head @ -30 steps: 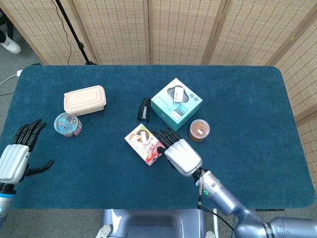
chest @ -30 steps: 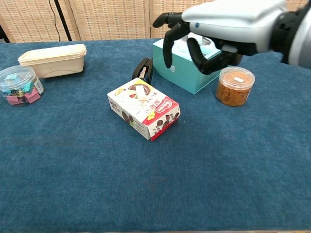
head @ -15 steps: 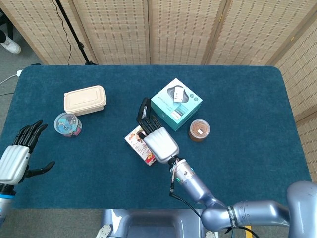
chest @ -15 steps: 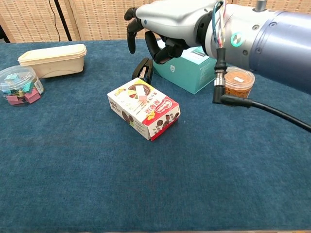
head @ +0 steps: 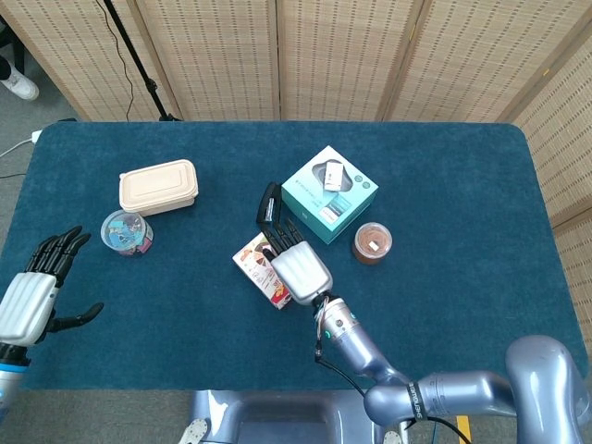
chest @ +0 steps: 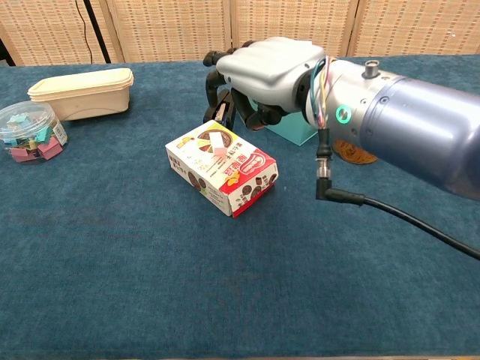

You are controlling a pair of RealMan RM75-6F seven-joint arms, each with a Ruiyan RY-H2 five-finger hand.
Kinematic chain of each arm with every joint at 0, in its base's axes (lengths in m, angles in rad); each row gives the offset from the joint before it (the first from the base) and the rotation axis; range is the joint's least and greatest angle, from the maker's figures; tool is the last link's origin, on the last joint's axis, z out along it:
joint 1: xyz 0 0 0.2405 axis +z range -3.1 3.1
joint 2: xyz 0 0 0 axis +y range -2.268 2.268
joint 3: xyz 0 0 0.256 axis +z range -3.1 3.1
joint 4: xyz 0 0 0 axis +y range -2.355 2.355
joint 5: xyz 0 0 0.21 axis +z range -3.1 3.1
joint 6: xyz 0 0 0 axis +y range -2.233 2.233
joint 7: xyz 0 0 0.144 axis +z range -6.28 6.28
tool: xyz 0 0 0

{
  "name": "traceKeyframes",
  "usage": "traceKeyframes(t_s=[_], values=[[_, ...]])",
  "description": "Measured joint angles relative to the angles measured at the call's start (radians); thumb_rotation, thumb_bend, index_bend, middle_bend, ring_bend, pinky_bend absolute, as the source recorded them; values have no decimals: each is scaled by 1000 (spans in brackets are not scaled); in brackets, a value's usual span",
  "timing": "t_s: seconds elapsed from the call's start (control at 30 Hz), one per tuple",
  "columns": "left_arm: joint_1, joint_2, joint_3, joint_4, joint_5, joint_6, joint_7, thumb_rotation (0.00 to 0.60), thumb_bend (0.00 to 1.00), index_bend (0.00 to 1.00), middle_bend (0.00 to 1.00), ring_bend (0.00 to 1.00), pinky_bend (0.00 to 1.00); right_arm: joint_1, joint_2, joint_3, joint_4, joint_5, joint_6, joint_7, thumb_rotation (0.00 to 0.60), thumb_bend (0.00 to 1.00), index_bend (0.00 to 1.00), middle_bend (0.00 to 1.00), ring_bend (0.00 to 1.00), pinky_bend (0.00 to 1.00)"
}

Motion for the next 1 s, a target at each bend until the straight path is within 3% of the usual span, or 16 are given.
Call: traceKeyframes(t_s=[0.33, 1.0], values=[[0, -4, -5, 0, -1, -15, 8, 600, 192, 0, 0, 0, 0, 24, -71, -40, 119, 0, -6, -13, 600, 1000, 272, 0, 0, 0], [1, -10, -11, -2, -3, -32, 23, 600, 193, 0, 0, 0, 0, 17, -113, -79, 188, -15, -20, 5, 600, 1000, 284, 0, 0, 0]])
